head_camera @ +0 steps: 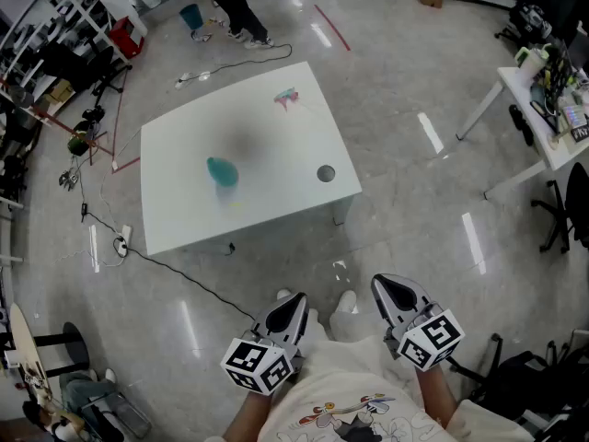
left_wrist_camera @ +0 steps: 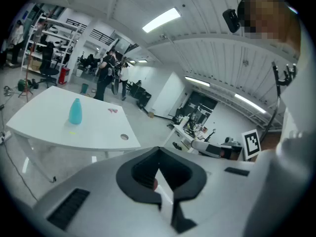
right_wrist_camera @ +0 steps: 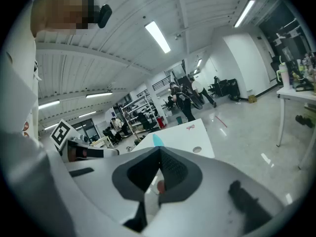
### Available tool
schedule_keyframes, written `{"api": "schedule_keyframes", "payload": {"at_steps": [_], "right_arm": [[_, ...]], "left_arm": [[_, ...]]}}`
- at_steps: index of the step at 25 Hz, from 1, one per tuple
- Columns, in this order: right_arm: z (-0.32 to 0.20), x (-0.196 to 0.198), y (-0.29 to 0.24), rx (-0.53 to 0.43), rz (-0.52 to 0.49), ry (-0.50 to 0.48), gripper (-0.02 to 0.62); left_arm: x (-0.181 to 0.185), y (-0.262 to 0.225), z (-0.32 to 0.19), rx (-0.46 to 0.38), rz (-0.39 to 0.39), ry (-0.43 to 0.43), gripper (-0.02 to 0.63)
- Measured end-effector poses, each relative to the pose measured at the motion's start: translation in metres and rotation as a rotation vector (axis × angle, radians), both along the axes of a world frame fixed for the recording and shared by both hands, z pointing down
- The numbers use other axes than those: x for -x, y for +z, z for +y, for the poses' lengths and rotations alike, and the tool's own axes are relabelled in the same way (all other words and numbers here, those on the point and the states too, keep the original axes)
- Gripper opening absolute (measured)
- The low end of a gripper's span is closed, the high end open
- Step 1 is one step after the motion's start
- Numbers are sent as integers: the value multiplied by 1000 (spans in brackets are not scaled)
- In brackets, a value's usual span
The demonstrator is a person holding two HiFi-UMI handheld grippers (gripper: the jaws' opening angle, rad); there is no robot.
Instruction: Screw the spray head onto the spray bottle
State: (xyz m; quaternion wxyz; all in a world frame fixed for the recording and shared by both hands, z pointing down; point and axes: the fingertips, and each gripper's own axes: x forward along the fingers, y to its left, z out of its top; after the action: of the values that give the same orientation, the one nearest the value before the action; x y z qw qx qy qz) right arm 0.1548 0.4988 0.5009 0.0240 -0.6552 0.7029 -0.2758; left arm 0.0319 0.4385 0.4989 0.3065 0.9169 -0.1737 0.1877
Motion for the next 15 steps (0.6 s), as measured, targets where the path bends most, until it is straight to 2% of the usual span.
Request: {"api": "schedule_keyframes", "payload": {"at_steps": [3, 6, 10, 12, 15], "right_arm": [[-3, -29, 19, 58, 29, 11, 6], [-22, -28, 23, 92, 46, -5, 6], [-80, -25, 26, 92, 101, -58, 6], [-115, -24, 28, 92, 69, -48, 6], [-178, -1, 24, 88, 31, -73, 6]], "left_arm": [[-3, 7, -22, -46, -22, -92, 6], [5, 6, -52, -67, -8, -122, 6], [11, 16, -117, -95, 22, -175, 6], [11, 19, -156, -102, 24, -197, 6], [20, 18, -218, -121, 46, -191, 8]]}}
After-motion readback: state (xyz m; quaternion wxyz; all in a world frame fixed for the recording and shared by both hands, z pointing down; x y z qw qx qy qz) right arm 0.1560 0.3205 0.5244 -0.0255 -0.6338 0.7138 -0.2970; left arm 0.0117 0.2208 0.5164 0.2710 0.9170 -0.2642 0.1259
